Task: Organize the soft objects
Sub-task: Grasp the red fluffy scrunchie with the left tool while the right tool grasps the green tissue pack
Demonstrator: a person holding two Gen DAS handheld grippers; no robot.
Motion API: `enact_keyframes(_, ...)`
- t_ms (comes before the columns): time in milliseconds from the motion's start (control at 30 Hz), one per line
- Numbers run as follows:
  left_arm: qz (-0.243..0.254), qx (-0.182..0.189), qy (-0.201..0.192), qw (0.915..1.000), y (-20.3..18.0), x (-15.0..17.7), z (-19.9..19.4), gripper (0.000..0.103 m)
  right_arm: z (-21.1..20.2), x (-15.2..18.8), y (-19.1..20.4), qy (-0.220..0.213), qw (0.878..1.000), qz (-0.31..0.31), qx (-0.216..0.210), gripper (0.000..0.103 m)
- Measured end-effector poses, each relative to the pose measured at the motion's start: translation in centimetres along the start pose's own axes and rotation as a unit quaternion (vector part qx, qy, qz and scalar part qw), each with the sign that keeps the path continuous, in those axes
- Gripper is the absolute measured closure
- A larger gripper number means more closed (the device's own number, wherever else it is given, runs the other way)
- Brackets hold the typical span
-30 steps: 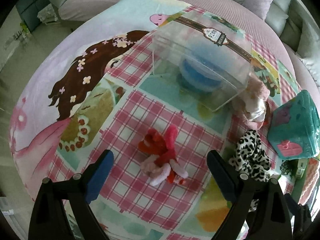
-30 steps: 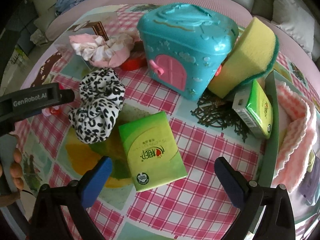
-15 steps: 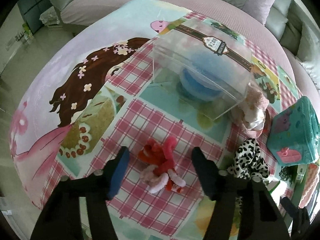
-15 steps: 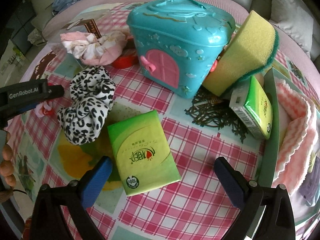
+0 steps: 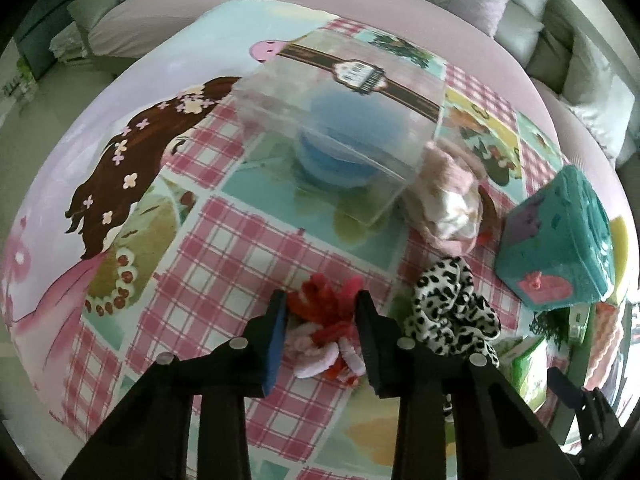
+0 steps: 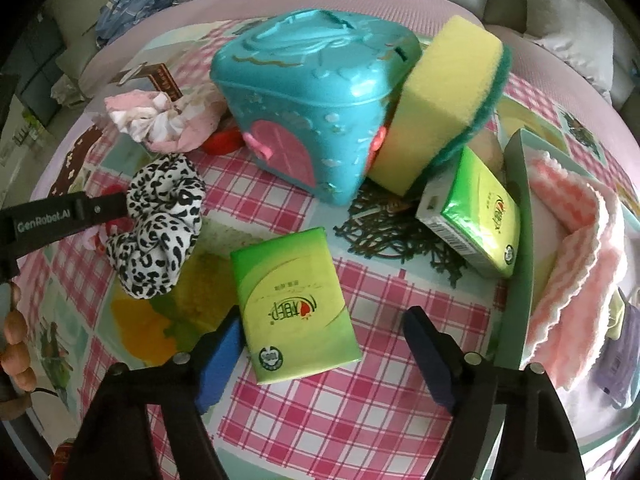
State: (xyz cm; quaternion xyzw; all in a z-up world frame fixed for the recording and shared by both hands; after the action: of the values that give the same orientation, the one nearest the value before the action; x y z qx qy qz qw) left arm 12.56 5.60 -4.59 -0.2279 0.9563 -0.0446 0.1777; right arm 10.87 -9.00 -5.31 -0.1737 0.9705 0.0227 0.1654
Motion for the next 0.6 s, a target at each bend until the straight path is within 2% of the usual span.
enact_keyframes(233,0.017,0.0,0.002,0.9999,-1.0,-0.1,0.3,0.07,-0.6,-0.1,-1.8,-0.005,1.0,0.013,0.006,0.048)
enact_keyframes(600,0.019,0.008,0.0,0.9998,-1.0,0.3,-0.4,0.073,-1.1,0.0,-5.5,-0.007,0.999,0.034,0.009,0.049)
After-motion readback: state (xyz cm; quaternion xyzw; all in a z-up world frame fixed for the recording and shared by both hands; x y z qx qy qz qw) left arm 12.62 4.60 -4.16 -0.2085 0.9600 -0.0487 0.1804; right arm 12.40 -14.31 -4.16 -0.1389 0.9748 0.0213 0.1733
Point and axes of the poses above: each gripper's, at about its wrist camera, not at the fingertips, and z roughly the way its jaws point, y to its left, x to its underside, the point moved 3 cm from there along z, roughly the way its jaws point, and after that the axes turned 6 degrees about -z, right-handed, at the moved point
